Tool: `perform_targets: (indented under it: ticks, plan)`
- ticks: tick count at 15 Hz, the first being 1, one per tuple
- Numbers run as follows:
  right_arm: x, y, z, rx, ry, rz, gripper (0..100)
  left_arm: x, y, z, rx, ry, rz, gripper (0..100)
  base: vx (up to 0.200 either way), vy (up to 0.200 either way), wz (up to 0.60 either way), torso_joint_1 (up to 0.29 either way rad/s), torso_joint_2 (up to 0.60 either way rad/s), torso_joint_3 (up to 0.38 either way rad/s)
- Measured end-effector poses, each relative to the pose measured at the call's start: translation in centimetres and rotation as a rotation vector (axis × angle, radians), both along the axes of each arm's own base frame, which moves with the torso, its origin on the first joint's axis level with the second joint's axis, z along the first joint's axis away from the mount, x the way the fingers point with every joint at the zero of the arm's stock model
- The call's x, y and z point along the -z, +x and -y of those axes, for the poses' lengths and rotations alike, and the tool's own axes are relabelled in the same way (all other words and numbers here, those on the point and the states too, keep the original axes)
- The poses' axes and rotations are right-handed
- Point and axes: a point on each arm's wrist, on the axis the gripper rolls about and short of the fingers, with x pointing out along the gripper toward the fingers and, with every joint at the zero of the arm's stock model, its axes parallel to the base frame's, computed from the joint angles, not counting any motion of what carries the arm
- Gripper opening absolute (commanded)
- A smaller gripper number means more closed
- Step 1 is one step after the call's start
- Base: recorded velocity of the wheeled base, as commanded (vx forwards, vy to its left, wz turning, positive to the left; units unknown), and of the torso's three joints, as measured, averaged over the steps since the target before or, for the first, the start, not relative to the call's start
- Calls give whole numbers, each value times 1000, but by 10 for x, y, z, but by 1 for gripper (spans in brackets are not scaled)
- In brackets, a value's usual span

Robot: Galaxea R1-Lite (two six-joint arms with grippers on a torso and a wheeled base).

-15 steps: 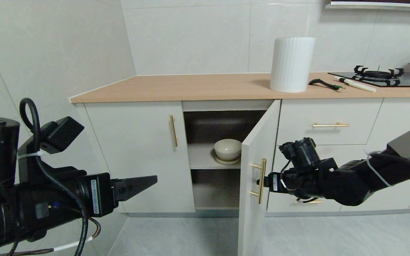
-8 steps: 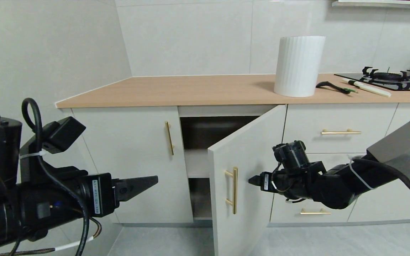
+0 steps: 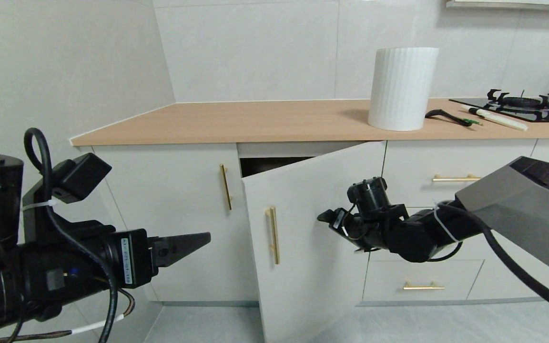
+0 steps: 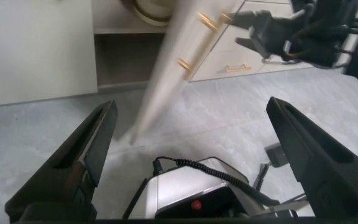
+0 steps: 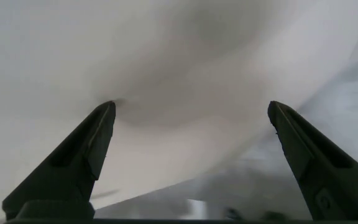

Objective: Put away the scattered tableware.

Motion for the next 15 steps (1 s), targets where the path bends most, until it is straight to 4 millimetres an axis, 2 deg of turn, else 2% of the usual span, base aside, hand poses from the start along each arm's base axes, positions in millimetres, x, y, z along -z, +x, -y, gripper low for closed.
perform_targets:
  ticks: [3,5,8,15]
  plan:
    - [14,21,-5,51,34,-3,100,0,0,0,-2,-1,2,100,0,0,0,0,0,0]
    - [23,42,-1,120,38,22,100,-1,-1,0,-1,-1,3,100,0,0,0,0,0,0]
    - [35,63,5,215,24,51,100,1,0,0,1,1,-3,100,0,0,0,0,0,0]
    - [52,86,19,359,-17,84,100,2,0,0,2,2,-7,100,0,0,0,0,0,0]
